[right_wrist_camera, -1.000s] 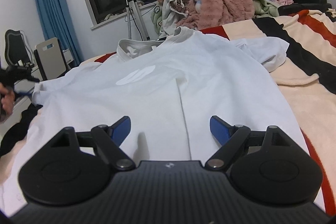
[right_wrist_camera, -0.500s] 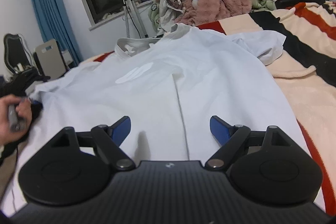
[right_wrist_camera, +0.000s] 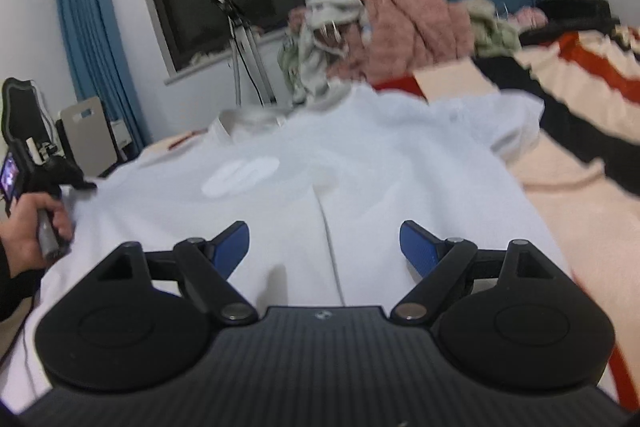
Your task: Fold clothes
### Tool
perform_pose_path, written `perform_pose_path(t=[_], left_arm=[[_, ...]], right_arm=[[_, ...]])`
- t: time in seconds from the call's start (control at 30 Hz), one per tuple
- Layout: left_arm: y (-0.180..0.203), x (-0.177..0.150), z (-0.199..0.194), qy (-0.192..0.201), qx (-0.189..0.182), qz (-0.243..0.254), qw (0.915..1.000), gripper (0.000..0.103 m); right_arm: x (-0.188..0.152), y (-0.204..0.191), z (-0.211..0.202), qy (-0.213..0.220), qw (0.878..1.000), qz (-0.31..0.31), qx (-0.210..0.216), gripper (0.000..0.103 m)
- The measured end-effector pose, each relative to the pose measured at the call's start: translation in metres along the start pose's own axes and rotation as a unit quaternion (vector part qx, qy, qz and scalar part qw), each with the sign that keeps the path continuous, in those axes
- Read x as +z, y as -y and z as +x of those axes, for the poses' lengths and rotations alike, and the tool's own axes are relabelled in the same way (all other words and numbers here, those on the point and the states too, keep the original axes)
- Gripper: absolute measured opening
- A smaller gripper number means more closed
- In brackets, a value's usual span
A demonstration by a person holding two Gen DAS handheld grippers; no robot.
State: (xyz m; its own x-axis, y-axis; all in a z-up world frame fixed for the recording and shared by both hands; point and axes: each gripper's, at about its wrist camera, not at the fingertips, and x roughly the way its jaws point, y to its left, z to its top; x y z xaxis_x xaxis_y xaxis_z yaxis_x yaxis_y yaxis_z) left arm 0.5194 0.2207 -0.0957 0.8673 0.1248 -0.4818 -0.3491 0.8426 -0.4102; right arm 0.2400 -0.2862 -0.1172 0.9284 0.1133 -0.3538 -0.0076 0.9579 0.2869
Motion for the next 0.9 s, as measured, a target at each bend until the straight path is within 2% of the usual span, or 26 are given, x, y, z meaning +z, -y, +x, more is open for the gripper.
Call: perform_pose_path(t=[0.03,0.07,0.1,0.13,0.3,0.4,0.57,0.7,0.9], left_arm=[[0.001,-0.001,-0.004,-0.002,-0.002,0.012,0.9999,0.029],[0.001,-0.002,-0.011,-0.003,-0.004,0.022,0.9997,0.041],[0.001,-0.004,-0.021,-0.004,-0.007,0.033,0.9994,0.063],[0.004,-0.007,-0.031,-0.003,-0.006,0.043,0.9991,0.077],[0.007,-0.035,-0.119,-0.012,-0.02,0.099,0.9948,0.083],[0.015,-0.063,-0.179,-0.015,-0.034,0.113,0.993,0.088],[0.022,-0.111,-0.27,-0.04,-0.064,0.082,0.9937,0.092],[0.032,-0.147,-0.315,-0.06,-0.087,0.105,0.9888,0.095],[0.028,-0.188,-0.343,-0.096,-0.073,0.134,0.9836,0.095]], right_arm=[[0.0,-0.001,0.0,-0.001,1.0,-0.006,-0.001,0.084],[0.0,-0.001,0.001,-0.003,1.0,-0.009,0.0,0.084],[0.0,-0.001,0.001,-0.007,1.0,-0.009,0.001,0.084],[0.0,-0.001,0.001,-0.01,1.0,-0.009,0.002,0.084],[0.004,-0.002,-0.008,0.001,1.0,-0.017,0.003,0.084],[0.008,-0.003,-0.017,0.011,1.0,-0.025,0.006,0.084],[0.012,-0.005,-0.032,0.018,0.999,-0.036,0.013,0.084],[0.012,-0.008,-0.047,0.026,0.998,-0.052,0.011,0.084],[0.011,-0.012,-0.07,0.037,0.996,-0.076,0.006,0.084]])
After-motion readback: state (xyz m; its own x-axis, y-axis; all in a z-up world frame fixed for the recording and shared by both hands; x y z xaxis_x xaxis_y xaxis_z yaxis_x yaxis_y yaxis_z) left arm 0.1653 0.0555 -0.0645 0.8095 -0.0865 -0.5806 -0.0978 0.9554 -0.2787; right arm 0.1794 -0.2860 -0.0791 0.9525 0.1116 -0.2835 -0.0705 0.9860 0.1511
